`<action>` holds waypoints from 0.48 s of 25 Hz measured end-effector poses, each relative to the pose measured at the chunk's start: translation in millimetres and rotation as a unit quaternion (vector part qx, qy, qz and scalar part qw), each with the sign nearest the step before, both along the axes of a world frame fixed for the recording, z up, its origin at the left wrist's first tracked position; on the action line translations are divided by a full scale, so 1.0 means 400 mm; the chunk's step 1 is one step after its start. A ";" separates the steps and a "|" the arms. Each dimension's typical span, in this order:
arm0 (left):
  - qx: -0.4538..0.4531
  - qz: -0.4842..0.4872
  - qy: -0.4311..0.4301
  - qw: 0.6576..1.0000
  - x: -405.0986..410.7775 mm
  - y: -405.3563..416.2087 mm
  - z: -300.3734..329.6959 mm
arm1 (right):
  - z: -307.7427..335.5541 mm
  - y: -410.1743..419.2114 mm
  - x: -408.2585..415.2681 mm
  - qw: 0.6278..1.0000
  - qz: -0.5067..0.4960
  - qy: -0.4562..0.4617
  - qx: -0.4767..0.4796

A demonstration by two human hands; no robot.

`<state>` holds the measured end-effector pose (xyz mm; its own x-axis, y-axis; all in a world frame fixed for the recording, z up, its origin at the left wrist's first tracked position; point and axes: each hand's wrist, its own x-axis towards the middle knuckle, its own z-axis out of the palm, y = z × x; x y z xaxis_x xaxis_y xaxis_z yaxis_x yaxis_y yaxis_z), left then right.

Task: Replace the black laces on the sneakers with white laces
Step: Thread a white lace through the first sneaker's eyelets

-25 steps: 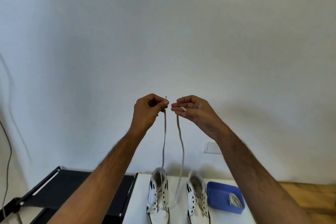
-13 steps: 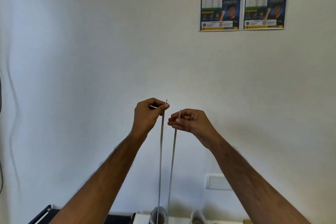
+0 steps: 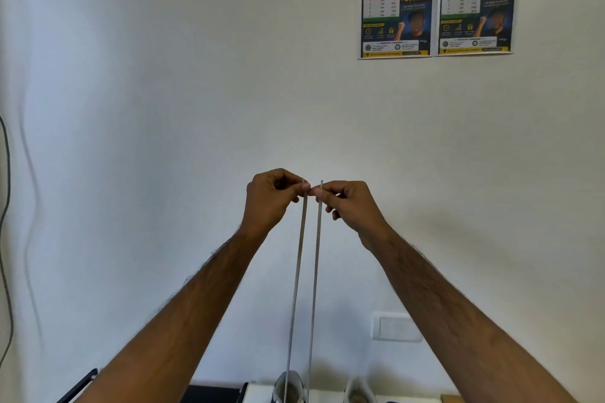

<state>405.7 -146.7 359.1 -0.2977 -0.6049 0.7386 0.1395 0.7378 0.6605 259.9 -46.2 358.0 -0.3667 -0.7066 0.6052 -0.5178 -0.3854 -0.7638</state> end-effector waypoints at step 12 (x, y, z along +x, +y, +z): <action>0.133 -0.100 0.047 0.985 0.008 0.000 -0.050 | -0.048 0.000 -0.016 0.993 0.091 -0.071 0.011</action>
<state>409.1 -146.8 338.9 -0.3682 -0.7165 0.5925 0.3347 0.4924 0.8035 253.4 -46.2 338.8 -0.3131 -0.7810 0.5404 -0.3271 -0.4455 -0.8334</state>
